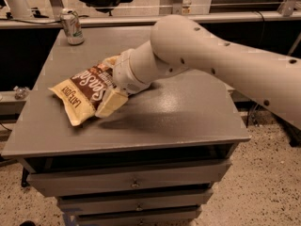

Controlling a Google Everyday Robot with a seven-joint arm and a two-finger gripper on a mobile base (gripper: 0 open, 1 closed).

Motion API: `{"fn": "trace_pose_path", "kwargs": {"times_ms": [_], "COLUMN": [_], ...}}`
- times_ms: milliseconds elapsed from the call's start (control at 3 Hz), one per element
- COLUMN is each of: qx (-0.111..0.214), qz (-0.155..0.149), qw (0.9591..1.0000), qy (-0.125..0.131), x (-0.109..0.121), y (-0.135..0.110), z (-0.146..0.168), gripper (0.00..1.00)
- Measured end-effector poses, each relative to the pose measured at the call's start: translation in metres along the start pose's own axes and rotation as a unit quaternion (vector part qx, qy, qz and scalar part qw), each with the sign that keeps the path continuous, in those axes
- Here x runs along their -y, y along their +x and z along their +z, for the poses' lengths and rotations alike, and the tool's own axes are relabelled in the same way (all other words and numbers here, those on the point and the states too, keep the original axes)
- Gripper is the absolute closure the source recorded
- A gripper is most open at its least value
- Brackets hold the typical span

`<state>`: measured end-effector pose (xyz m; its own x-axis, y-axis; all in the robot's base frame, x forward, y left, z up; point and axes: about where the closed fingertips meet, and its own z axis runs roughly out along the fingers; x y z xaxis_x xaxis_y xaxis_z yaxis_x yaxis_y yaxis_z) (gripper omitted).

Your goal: Pick brown chip bag

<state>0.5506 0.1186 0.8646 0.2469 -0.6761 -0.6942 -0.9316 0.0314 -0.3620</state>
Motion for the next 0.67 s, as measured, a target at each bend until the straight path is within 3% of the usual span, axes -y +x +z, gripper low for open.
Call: {"fn": "trace_pose_path", "kwargs": {"times_ms": [667], "qx": [0.005], "qz": [0.004], "qw": [1.0], "qy": [0.004], "x": [0.004], "y": [-0.013], "z": [0.004], "gripper": [0.63]}}
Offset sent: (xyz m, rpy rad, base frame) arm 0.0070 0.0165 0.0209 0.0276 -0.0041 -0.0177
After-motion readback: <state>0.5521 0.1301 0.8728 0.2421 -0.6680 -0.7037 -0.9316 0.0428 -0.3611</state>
